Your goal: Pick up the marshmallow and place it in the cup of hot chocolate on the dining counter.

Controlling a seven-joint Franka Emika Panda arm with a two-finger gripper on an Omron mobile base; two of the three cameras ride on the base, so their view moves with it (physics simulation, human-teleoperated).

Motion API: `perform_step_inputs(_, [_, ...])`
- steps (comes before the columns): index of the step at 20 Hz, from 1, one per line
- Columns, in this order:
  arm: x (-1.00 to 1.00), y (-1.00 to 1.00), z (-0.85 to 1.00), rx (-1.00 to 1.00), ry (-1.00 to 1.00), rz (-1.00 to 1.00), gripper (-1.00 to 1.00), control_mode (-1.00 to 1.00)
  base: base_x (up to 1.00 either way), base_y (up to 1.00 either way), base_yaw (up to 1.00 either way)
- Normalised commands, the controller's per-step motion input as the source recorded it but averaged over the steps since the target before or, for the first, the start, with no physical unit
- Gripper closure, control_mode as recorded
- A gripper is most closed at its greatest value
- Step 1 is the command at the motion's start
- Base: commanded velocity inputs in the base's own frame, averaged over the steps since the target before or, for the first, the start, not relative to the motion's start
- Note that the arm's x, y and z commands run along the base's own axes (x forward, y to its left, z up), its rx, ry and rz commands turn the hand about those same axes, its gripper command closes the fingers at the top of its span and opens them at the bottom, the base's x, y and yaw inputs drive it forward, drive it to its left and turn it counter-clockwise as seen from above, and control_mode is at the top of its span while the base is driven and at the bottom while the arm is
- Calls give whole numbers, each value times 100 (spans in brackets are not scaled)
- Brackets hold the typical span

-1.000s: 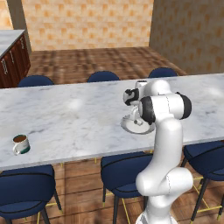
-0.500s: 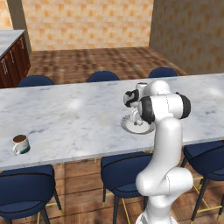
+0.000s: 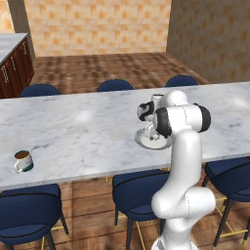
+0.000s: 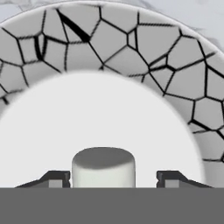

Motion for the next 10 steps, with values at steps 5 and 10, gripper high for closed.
perform_step_inputs(5, [1,0,0,3,0,0,100,-100,0,0,0])
perform_step_inputs(10, [-3,6,0,4,0,0,100,-100,0,0,0])
